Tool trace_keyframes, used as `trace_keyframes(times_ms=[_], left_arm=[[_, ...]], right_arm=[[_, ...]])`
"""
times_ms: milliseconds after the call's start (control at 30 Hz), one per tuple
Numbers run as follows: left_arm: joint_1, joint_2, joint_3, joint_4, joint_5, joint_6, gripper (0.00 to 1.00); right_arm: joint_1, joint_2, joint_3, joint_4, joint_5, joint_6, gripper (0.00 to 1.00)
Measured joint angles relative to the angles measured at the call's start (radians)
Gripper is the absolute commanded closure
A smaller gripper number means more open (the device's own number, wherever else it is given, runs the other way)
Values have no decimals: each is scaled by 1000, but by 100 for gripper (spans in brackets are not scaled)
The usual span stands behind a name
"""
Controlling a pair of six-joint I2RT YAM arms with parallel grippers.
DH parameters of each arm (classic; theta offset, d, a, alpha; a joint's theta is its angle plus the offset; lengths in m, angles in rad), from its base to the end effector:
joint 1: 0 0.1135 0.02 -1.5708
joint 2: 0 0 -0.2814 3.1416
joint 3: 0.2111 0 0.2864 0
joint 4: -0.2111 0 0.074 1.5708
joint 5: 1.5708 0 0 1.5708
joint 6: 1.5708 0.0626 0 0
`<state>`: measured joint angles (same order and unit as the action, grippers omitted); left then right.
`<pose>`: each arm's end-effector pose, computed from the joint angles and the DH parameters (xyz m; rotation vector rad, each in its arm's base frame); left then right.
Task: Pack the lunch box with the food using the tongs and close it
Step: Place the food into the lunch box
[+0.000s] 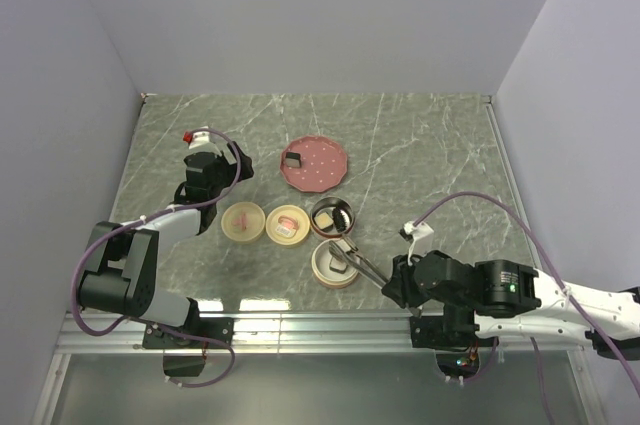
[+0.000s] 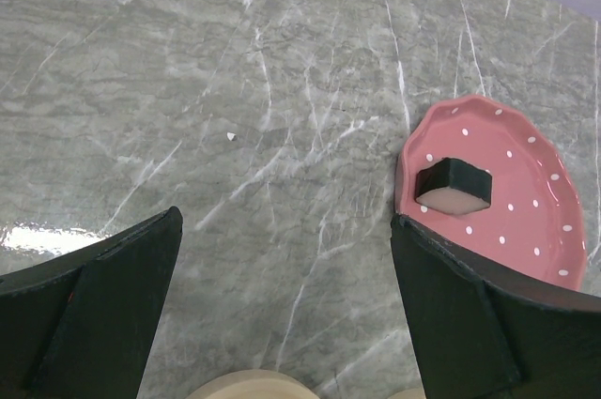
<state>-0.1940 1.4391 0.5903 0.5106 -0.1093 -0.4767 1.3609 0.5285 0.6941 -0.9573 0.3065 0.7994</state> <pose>0.3366 -0.0592 0.1768 -0.3443 1.8912 -0.3486 0.0471 0.1303 0.2656 -0.5242 2.3728 0.7016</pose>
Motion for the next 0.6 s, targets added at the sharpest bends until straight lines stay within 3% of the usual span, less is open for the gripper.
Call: trace_keyframes(times_ms=[533, 567, 600], left_arm=[[1, 0, 0, 0, 0, -8, 0], [1, 0, 0, 0, 0, -8, 1], [1, 0, 0, 0, 0, -8, 1]], right_arm=[[23, 95, 0, 58, -21, -28, 92], [23, 96, 0, 61, -23, -31, 91], [24, 95, 0, 65, -24, -32, 83]])
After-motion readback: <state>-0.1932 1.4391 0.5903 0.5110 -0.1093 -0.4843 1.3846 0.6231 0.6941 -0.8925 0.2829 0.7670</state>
